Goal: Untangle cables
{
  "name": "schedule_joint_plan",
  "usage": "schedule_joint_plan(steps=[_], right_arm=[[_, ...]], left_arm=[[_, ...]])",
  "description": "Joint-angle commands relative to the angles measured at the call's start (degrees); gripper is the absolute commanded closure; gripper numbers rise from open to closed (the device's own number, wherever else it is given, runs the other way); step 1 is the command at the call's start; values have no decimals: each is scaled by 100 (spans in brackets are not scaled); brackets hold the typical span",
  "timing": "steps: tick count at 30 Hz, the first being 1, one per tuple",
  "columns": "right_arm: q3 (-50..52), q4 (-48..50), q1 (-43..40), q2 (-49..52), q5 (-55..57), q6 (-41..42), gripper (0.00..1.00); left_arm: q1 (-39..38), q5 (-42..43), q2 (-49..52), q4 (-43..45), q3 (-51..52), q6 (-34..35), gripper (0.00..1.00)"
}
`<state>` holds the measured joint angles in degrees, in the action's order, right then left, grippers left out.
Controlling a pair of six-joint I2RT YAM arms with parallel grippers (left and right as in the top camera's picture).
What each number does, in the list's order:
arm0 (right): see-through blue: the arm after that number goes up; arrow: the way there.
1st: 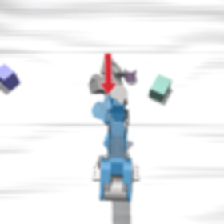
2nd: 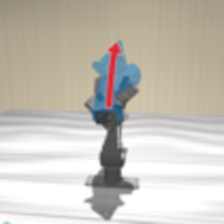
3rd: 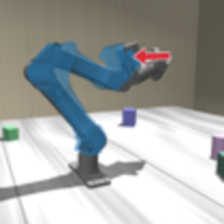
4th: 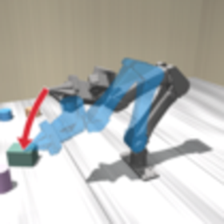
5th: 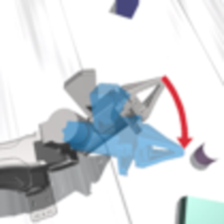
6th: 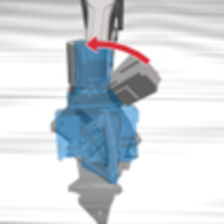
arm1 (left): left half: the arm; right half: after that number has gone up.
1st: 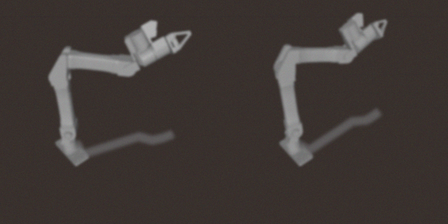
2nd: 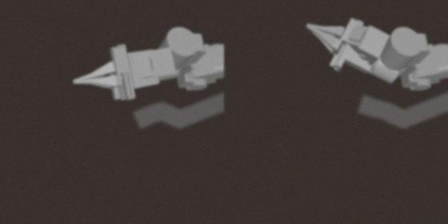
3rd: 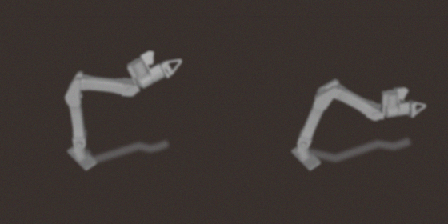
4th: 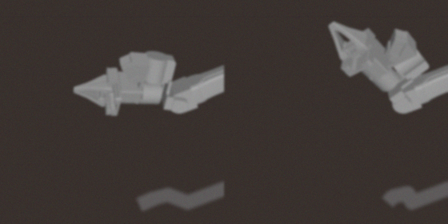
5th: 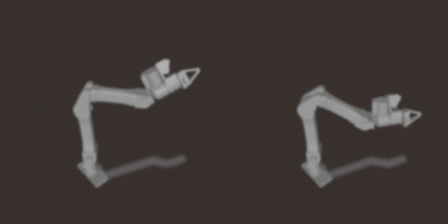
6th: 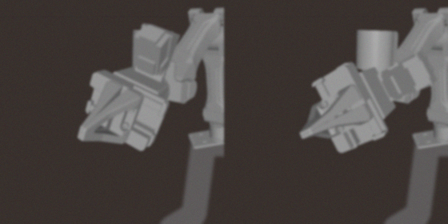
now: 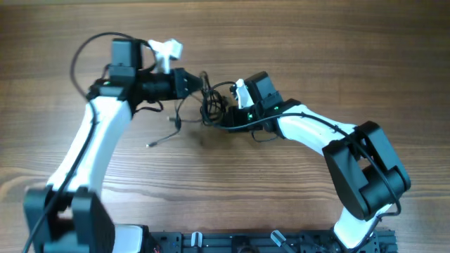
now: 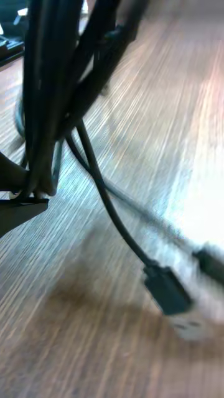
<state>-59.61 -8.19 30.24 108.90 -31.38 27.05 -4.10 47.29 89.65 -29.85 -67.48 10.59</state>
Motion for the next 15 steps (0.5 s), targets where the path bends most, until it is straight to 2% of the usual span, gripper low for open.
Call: schedule_joint_plan(steps=[1, 6, 9, 11, 12, 13, 14, 15], right_arm=[[48, -122, 20, -46, 205, 37, 96], [48, -24, 7, -46, 208, 39, 96], [48, -24, 7, -46, 201, 61, 96], [48, -24, 7, -46, 181, 55, 96], [48, -20, 7, -46, 181, 59, 95], [48, -4, 7, -46, 184, 59, 94], [48, 31, 7, -46, 184, 59, 90], [48, 131, 7, -46, 181, 57, 76]], left_arm=[[326, 332, -723, 140, -271, 483, 96], [374, 282, -831, -35, -271, 505, 96], [374, -557, -809, -354, -271, 509, 94], [334, -1147, -741, -592, -269, 509, 74], [280, -1346, -675, -660, -260, 509, 57], [225, -1495, -610, -695, -251, 509, 50], [131, -1676, -496, -713, -238, 509, 42], [-46, -1886, -267, -656, -216, 509, 37]])
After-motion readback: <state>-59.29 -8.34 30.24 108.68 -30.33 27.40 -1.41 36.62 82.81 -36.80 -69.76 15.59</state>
